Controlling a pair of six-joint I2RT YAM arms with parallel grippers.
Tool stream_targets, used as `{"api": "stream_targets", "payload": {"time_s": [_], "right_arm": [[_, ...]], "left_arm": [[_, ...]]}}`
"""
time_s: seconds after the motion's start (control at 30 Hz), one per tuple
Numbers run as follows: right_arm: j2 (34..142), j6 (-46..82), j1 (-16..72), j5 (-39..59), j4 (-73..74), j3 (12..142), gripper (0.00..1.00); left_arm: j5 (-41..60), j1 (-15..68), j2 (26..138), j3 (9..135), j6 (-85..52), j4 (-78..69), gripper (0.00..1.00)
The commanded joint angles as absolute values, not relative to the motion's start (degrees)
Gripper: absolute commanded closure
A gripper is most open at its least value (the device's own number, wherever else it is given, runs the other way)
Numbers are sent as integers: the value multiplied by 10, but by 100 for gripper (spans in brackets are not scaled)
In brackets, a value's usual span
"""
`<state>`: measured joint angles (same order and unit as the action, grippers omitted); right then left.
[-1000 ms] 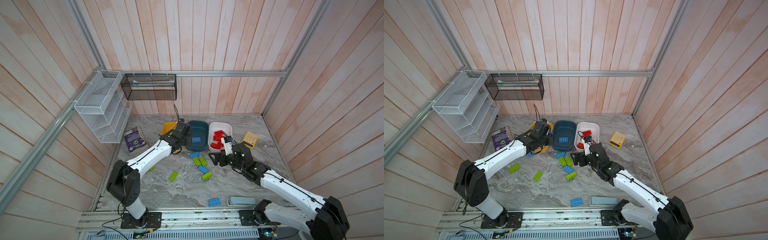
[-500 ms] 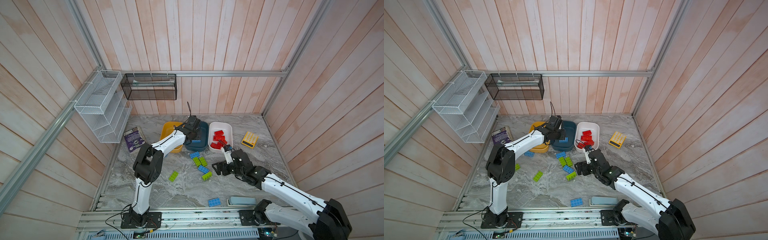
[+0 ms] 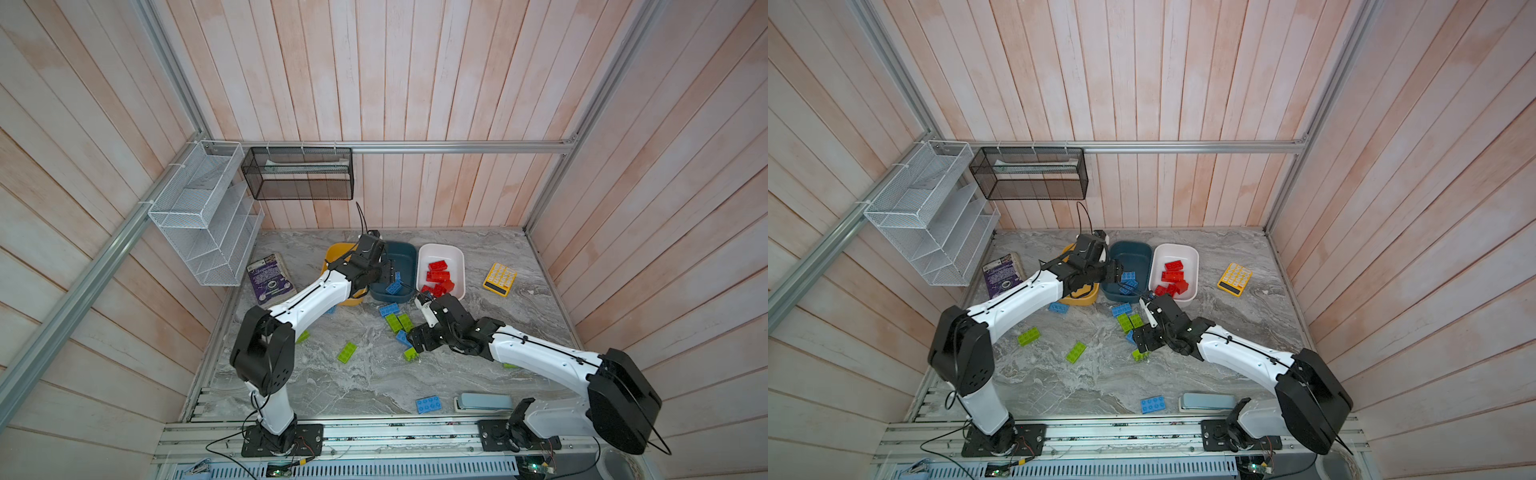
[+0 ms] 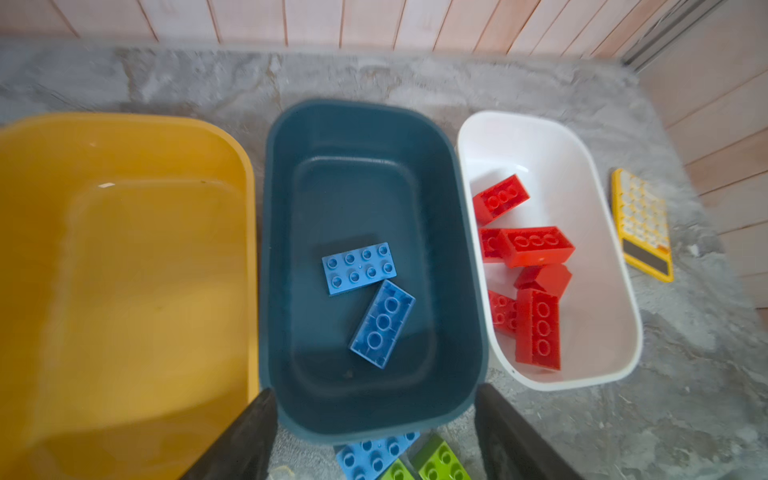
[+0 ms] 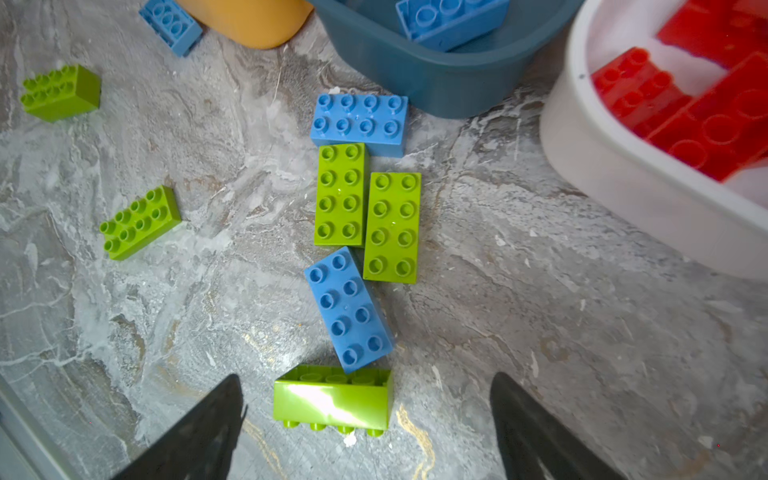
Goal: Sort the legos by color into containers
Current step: 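Lower the right gripper onto the blue brick among green bricks while left arm draws back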
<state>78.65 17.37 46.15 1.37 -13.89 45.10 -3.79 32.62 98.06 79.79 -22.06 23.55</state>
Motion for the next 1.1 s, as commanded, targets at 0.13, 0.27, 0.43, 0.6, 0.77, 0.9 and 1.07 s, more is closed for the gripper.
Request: {"api": "stream_targets", "payload": {"time_s": [0.13,0.27,0.43,0.6,0.77,0.9,1.07], "right_arm": [[868,151,491,4,-157,499,6],[894,154,497,9,-154,503,8],[927,162,505,-2,-151,510,15],[954,169,512,-22,-152,521,21],[971,173,517,-31,-153,531,29],[979,177,519,-45,-157,534,37],[972,189,521,-67,-152,529,52]], "left_arm": [[-70,315,808,640,-236,196,24],[-63,308,721,560,-253,183,24],[-66,301,652,502,-258,186,24],[-65,289,611,467,-261,193,24],[-64,286,586,444,-265,195,23],[-62,285,574,435,-271,197,23],[-58,286,560,423,-279,199,23]]}}
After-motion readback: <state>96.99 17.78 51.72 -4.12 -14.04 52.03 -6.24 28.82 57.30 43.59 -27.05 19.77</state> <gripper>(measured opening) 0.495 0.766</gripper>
